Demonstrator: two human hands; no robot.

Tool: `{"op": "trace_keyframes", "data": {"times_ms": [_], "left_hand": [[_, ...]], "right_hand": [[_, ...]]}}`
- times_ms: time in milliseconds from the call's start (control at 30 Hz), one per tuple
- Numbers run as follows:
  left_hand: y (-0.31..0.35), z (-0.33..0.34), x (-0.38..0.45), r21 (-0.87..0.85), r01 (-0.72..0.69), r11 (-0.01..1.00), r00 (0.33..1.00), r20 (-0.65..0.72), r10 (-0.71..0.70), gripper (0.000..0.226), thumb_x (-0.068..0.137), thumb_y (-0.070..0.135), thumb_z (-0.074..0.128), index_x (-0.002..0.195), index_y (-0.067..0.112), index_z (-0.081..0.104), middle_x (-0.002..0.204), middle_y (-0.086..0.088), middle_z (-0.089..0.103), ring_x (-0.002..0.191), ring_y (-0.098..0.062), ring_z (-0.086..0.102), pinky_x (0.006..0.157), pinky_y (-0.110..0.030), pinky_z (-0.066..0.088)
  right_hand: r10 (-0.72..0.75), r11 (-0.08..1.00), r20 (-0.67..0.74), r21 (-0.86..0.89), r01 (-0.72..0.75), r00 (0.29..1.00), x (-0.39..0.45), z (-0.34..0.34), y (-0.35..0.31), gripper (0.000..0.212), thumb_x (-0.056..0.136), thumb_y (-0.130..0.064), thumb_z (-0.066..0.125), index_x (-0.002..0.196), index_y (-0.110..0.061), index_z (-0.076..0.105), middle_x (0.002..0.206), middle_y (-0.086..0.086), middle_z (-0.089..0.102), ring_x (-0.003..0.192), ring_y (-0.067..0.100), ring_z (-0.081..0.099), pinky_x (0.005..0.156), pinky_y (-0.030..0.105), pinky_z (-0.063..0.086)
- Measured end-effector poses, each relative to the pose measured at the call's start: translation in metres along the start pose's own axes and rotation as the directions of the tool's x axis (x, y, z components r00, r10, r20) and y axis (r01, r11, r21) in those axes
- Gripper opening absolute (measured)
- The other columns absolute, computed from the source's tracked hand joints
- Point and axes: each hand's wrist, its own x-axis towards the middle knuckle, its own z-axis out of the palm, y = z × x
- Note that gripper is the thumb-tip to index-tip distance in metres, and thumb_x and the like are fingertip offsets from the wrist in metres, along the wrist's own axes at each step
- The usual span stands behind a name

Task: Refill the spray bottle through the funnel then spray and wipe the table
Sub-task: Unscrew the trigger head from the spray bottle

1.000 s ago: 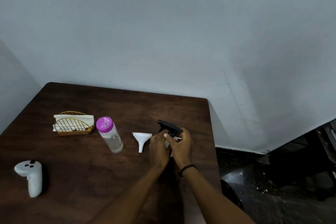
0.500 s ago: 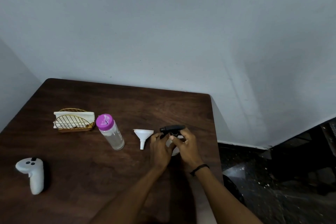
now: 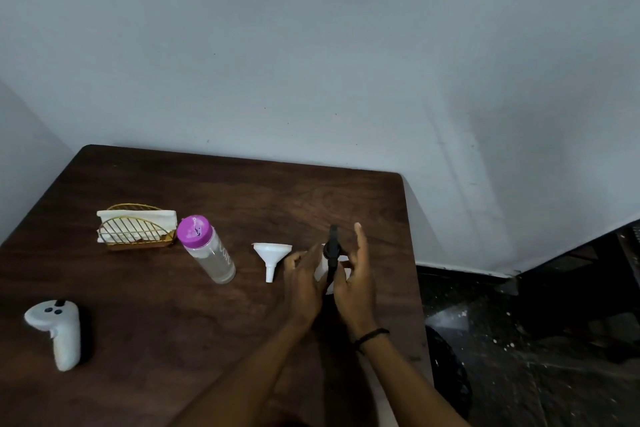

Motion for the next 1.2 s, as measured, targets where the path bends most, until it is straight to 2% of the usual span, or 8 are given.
{"op": "trace_keyframes", "data": {"times_ms": [100,233,433,533,667,800,900,1200], "left_hand": [[-0.009,0.001,0.002,0.059,-0.03,0.998,0.999,0.025,0.029,0.041,0.087,0.043,0.042,0.126,0.042,0.056,0.114,0.008,0.061,0.111,-0.01,0.05,0.088,-0.026,0.048],[-0.014,0.003,0.004,0.049,-0.044,0.998,0.999,0.014,0.044,0.042,0.089,0.045,0.033,0.115,0.029,0.063,0.106,0.0,0.064,0.106,-0.018,0.053,0.085,-0.034,0.05],[-0.005,-0.002,0.003,0.003,-0.059,0.998,0.998,0.007,0.059,0.042,0.087,0.054,0.045,0.119,0.033,0.061,0.1,0.005,0.063,0.103,-0.014,0.051,0.081,-0.035,0.052],[-0.001,-0.004,0.004,0.007,-0.061,0.998,0.998,0.014,0.061,0.057,0.085,0.075,0.035,0.12,0.037,0.06,0.1,0.009,0.064,0.103,-0.013,0.051,0.082,-0.032,0.05],[0.001,-0.005,0.0,0.04,-0.058,0.998,0.998,-0.001,0.058,0.045,0.085,0.056,0.041,0.118,0.034,0.06,0.1,0.007,0.063,0.101,-0.011,0.049,0.08,-0.028,0.048],[-0.004,-0.003,0.002,0.035,-0.089,0.995,0.996,-0.021,0.089,0.027,0.097,0.034,0.036,0.103,0.029,0.062,0.088,0.015,0.061,0.099,-0.013,0.051,0.078,-0.034,0.05],[-0.005,-0.001,0.003,0.04,-0.076,0.996,0.997,-0.026,0.077,0.027,0.087,0.013,0.055,0.107,0.031,0.062,0.088,0.025,0.055,0.101,-0.014,0.048,0.08,-0.035,0.051],[0.001,-0.005,0.002,0.004,-0.051,0.999,0.999,0.011,0.051,0.041,0.082,0.046,0.042,0.116,0.032,0.061,0.099,0.019,0.058,0.106,-0.006,0.044,0.085,-0.031,0.05]], "right_hand": [[-0.074,0.987,0.079,-0.139,0.084,0.994,0.005,-0.002,0.005,0.064,0.095,-0.004,0.058,0.147,-0.032,0.036,0.132,-0.011,0.052,0.118,-0.001,0.052,0.096,0.003,0.037],[-0.065,0.985,0.135,-0.147,0.084,0.989,0.014,-0.003,0.011,0.055,0.087,-0.027,0.062,0.136,-0.042,0.042,0.134,0.004,0.054,0.118,0.015,0.057,0.097,0.015,0.045],[-0.036,0.994,0.063,-0.1,0.042,0.997,0.011,-0.004,0.001,0.05,0.092,-0.006,0.064,0.139,-0.018,0.05,0.134,-0.001,0.058,0.117,0.008,0.058,0.096,0.012,0.045],[-0.002,0.995,0.063,-0.098,0.009,0.998,0.002,0.0,0.003,0.056,0.096,-0.006,0.058,0.143,-0.032,0.041,0.14,-0.005,0.055,0.124,0.004,0.054,0.102,0.025,0.049],[-0.029,0.988,0.121,-0.145,0.046,0.992,0.002,0.0,0.004,0.053,0.098,-0.007,0.053,0.141,-0.036,0.04,0.135,0.001,0.058,0.122,0.015,0.058,0.101,0.041,0.051],[-0.044,0.992,0.108,-0.11,0.056,0.993,0.006,-0.002,-0.001,0.052,0.083,-0.037,0.069,0.131,-0.029,0.051,0.125,-0.002,0.057,0.112,0.01,0.06,0.089,0.023,0.053],[-0.075,0.991,0.049,-0.11,0.08,0.996,0.013,-0.001,-0.004,0.04,0.083,-0.016,0.067,0.12,-0.026,0.054,0.116,-0.003,0.059,0.104,0.01,0.06,0.087,0.026,0.054],[0.01,0.998,0.091,0.064,-0.016,0.996,0.005,-0.005,-0.019,0.048,0.095,0.001,0.057,0.131,-0.029,0.05,0.123,-0.024,0.058,0.113,-0.012,0.057,0.094,0.011,0.047]]}}
